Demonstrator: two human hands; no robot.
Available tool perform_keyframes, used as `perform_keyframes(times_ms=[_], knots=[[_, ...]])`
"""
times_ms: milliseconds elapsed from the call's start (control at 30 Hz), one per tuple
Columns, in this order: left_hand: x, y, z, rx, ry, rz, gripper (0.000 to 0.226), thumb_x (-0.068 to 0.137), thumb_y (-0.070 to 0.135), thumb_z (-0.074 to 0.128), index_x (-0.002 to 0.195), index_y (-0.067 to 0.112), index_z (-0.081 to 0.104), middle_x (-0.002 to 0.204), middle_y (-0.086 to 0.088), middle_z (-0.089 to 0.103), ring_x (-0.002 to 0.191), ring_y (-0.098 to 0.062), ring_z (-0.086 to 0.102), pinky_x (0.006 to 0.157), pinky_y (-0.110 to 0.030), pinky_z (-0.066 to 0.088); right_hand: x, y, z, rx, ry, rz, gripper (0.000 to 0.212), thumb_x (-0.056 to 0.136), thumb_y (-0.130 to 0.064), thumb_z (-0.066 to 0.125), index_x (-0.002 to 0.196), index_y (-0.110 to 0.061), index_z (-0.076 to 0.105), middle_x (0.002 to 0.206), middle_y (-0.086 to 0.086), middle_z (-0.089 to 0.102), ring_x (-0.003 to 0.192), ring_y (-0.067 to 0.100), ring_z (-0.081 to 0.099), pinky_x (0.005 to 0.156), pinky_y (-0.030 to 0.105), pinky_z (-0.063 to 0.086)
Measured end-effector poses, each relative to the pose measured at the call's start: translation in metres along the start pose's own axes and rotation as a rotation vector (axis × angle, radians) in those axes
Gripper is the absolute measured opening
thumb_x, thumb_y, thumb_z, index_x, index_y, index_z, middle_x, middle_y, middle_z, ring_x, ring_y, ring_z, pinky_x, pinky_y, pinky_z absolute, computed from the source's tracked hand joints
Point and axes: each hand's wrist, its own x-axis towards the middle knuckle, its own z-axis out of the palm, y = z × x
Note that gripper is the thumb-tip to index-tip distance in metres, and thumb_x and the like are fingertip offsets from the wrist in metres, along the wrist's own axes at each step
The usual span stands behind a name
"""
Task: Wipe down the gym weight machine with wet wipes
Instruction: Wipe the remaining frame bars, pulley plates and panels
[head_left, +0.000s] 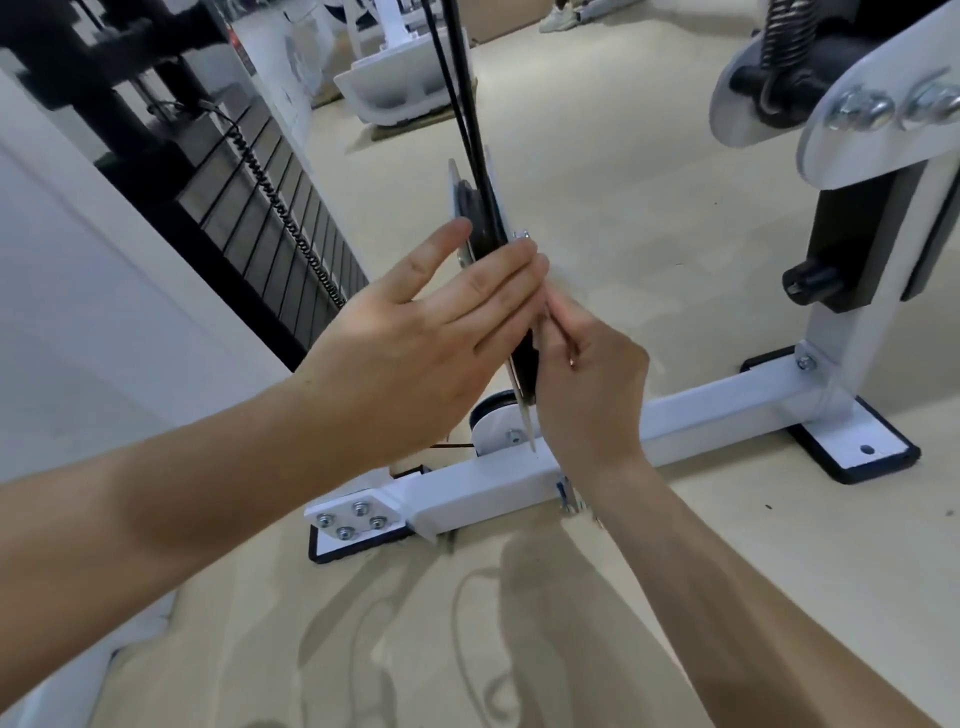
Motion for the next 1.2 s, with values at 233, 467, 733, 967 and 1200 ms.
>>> perform_keyframes(times_ms=[233, 467, 733, 967, 1200], knots=[[-0.009, 0.003, 0.009, 0.0, 0.013, 0.022, 0.052, 0.102, 0.014, 0.008, 0.149, 0.0, 0.025, 0.157, -0.019, 0.026, 0.147, -0.031, 0.021, 0.117, -0.052, 0.021, -0.02, 0.018, -0.019, -0.348, -0.192, 0.064, 0.025, 0.098, -0.018, 0.048, 0.098, -0.019, 0.073, 0.08, -0.001, 0.073, 0.079, 0.024, 0.063, 0.071, 0.03, 0.044], [-0.012, 0.03, 0.022, 0.011, -0.029, 0.068, 0.057, 0.098, 0.022, 0.01, 0.146, 0.007, 0.038, 0.157, -0.02, 0.025, 0.148, -0.034, 0.016, 0.119, -0.052, 0.011, -0.075, 0.042, -0.01, -0.219, -0.177, 0.206, 0.04, 0.09, -0.027, 0.043, 0.113, -0.016, 0.073, 0.061, -0.003, 0.056, 0.051, 0.003, 0.043, 0.057, 0.013, 0.031], [-0.039, 0.057, 0.035, -0.575, 0.209, -0.124, 0.065, 0.089, 0.003, 0.007, 0.133, 0.008, 0.054, 0.146, -0.02, 0.044, 0.135, -0.036, 0.041, 0.112, -0.048, 0.033, -0.078, 0.01, -0.025, -0.43, -0.099, -0.295, 0.019, 0.087, -0.015, 0.057, 0.091, -0.018, 0.075, 0.068, -0.007, 0.067, 0.061, 0.016, 0.055, 0.058, 0.03, 0.044], [-0.045, 0.117, 0.046, -2.013, -0.18, -1.232, 0.055, 0.085, -0.018, 0.044, 0.115, 0.026, 0.057, 0.127, -0.01, 0.057, 0.097, -0.016, 0.053, 0.072, -0.013, 0.042, -0.035, 0.008, -0.01, -0.875, -0.204, -0.78, 0.027, 0.066, 0.004, 0.035, 0.061, -0.01, 0.058, 0.067, 0.006, 0.06, 0.072, 0.028, 0.059, 0.066, 0.032, 0.03], [-0.038, 0.117, 0.043, -2.109, -0.346, -0.867, 0.049, 0.09, 0.0, 0.045, 0.116, 0.04, 0.053, 0.111, 0.005, 0.058, 0.1, -0.009, 0.057, 0.088, -0.021, 0.045, -0.069, 0.025, -0.018, -1.201, -0.448, -0.787, 0.022, 0.048, 0.007, 0.05, 0.049, -0.014, 0.049, 0.048, 0.005, 0.047, 0.06, 0.026, 0.05, 0.06, 0.033, 0.019]])
